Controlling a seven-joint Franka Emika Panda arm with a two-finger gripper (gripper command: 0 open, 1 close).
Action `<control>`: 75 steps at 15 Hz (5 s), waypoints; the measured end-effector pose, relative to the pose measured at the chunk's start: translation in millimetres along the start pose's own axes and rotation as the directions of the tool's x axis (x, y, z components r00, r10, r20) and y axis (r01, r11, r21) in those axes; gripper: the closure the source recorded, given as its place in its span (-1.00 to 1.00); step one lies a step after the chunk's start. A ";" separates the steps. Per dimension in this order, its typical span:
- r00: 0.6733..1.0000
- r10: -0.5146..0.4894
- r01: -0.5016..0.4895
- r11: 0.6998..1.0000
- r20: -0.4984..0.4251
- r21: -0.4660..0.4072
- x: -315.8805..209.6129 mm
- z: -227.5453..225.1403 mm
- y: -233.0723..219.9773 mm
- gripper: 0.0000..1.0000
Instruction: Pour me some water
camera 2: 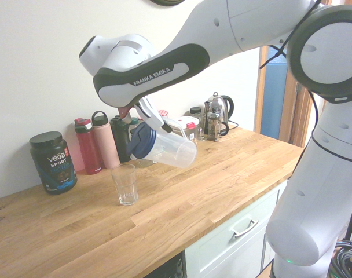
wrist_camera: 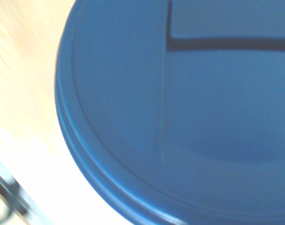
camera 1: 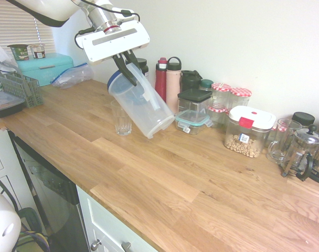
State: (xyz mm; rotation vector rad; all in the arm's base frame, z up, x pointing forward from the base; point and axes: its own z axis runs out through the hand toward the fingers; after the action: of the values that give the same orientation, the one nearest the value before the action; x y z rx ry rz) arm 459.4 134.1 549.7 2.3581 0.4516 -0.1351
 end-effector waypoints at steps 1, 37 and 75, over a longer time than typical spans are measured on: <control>1.000 -0.013 0.013 1.000 0.005 -0.019 4.9 -1.8 -3.5 1.00; 0.827 0.562 -0.493 0.735 -0.012 0.465 -88.7 71.2 151.3 1.00; 0.319 0.884 -0.774 0.036 0.341 0.633 -152.9 301.3 143.8 -1.00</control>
State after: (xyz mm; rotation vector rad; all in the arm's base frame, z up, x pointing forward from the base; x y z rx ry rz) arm 377.3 -210.9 454.3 2.9659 -1.3150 0.5602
